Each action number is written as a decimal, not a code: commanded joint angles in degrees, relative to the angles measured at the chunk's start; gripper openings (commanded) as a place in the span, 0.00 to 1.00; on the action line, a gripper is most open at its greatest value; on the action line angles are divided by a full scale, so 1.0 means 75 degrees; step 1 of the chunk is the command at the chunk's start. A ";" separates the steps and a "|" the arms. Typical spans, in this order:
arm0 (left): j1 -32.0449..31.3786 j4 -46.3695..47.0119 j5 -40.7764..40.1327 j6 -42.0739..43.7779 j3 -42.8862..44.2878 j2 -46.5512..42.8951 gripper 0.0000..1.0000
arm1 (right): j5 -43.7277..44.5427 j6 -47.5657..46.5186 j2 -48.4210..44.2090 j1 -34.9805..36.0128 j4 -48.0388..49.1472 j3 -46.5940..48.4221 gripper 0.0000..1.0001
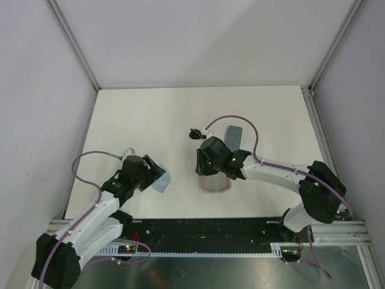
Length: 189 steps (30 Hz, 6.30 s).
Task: Organize the sunglasses
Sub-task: Move the glasses cleaning cloth to the center of the board, then pick up the corner of the glasses cleaning cloth from the center of the board.
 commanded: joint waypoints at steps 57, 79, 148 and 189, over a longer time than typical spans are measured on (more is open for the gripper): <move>0.2266 -0.1426 -0.0354 0.2049 0.2159 -0.0542 0.66 | 0.1425 0.1814 0.3134 0.2267 -0.0226 0.1251 0.00; -0.0495 0.0437 -0.0106 0.2047 0.1624 0.1322 0.63 | 0.1217 0.0847 0.0862 0.1023 -0.0549 -0.0456 0.24; -0.0744 0.2273 0.2581 0.3509 0.1686 0.3738 0.00 | 0.1014 0.0224 0.0462 0.0627 -0.1201 -0.0006 0.35; 0.0114 0.2273 0.2388 0.3496 0.1037 0.3207 0.56 | 0.1658 0.0753 0.2335 0.2093 -0.1390 0.0870 0.16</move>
